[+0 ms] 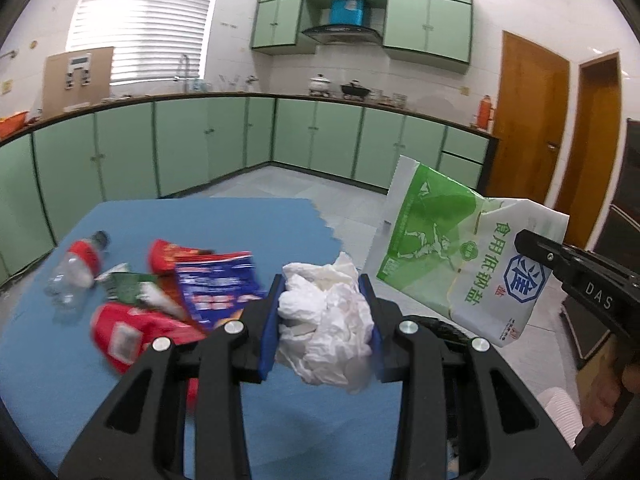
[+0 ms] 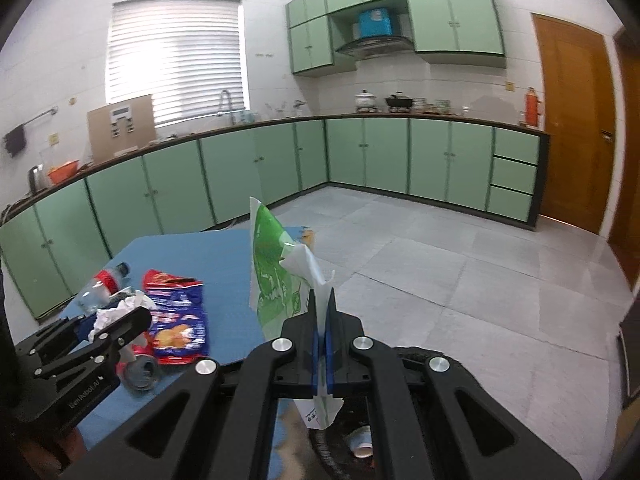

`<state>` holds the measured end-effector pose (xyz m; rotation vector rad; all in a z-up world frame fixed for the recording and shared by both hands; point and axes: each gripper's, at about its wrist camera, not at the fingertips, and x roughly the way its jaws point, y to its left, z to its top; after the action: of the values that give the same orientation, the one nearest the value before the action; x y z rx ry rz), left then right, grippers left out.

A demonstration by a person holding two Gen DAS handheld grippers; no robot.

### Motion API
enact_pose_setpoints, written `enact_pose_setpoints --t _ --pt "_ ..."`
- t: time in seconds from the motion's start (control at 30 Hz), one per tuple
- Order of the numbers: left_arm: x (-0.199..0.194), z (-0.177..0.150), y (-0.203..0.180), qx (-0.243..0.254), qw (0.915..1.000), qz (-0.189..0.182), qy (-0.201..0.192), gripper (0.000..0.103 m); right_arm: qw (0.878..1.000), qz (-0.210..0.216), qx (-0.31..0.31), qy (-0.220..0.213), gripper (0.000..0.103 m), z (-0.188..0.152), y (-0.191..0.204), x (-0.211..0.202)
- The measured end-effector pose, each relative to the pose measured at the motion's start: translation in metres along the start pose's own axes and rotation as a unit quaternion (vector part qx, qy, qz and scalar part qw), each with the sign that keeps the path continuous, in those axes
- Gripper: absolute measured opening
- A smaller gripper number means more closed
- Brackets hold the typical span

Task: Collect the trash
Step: 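Carry tissue and white bag over the black bin and open both tools, then move both open tools back over the table toward the red can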

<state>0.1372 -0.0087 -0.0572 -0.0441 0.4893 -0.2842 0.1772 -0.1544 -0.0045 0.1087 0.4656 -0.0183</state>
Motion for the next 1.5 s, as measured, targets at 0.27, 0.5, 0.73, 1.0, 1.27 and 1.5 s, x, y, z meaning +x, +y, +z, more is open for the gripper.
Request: enact_pose_setpoints --t 0.27,0.5,0.73,1.0,1.27,1.5 --pt "0.041 -0.001 -0.056 0.026 0.9981 -0.054 0.015 0.034 0.998 -0.064 0.021 0.012 0.002 -0.007 -0.047 0.0" --pt "0.084 -0.003 -0.093 0.034 0.9949 -0.09 0.031 0.034 0.993 -0.106 0.041 0.029 0.002 -0.018 -0.09 0.008" --pt "0.134 -0.018 -0.121 0.037 0.9887 -0.124 0.074 0.039 0.987 -0.133 0.06 0.065 0.002 -0.037 -0.129 0.04" --pt "0.165 -0.024 -0.138 0.049 0.9831 -0.148 0.096 0.065 0.977 -0.149 0.096 0.117 0.018 -0.065 -0.17 0.068" --pt "0.149 -0.012 -0.122 0.033 0.9882 -0.131 0.073 0.072 0.977 -0.154 0.105 0.107 0.044 -0.064 -0.175 0.061" --pt "0.11 0.006 -0.088 0.018 0.995 -0.091 0.037 0.083 0.983 -0.139 0.09 0.077 0.068 -0.045 -0.148 0.048"
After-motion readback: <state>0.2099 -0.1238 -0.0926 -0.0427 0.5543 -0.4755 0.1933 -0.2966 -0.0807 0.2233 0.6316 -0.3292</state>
